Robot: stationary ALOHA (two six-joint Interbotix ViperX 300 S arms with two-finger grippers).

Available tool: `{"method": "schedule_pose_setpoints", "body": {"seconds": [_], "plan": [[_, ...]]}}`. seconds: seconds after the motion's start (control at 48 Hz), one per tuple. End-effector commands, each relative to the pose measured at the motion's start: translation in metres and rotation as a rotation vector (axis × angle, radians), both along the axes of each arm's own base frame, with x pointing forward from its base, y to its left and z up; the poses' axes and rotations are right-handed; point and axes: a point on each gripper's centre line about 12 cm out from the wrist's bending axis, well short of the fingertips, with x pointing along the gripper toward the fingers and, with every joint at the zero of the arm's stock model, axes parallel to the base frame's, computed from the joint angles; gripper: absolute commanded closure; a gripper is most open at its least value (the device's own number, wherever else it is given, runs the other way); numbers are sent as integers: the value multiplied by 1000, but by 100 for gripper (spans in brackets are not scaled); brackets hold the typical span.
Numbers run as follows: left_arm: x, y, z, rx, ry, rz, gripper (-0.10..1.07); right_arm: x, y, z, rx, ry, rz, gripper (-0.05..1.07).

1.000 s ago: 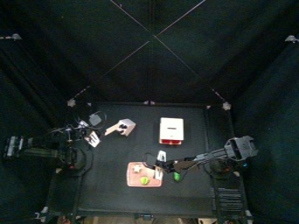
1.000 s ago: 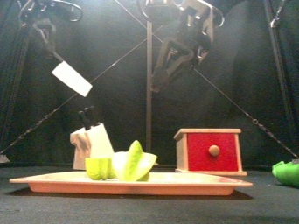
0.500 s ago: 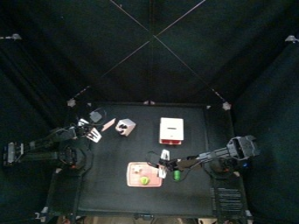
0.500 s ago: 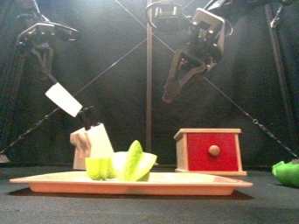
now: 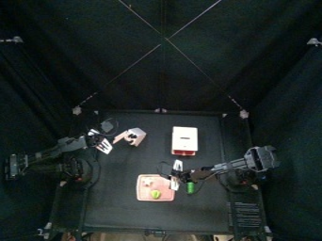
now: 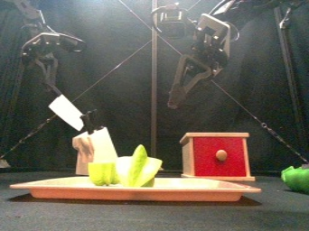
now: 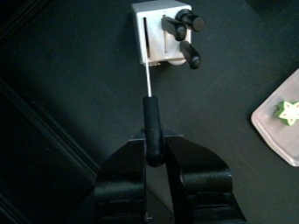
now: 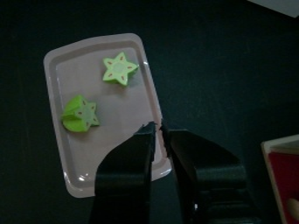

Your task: Put cleaver back in holder

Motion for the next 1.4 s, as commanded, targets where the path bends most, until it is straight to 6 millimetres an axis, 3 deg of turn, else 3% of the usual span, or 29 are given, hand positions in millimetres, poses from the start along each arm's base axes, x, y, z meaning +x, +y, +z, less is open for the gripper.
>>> {"method": "schedule_pose_setpoints", "body": {"seconds": [0.0,0.396,1.375], "plan": [[1,3,5,10,-21,8,61,0,-1,17,9,-49,-1,46],[1,3,-6,-18,-26,15,61,1,-1,15,8,-43,-2,46],[2,6,-7,-31,-38,23,61,1,-1,14,8,-41,-2,46]]}}
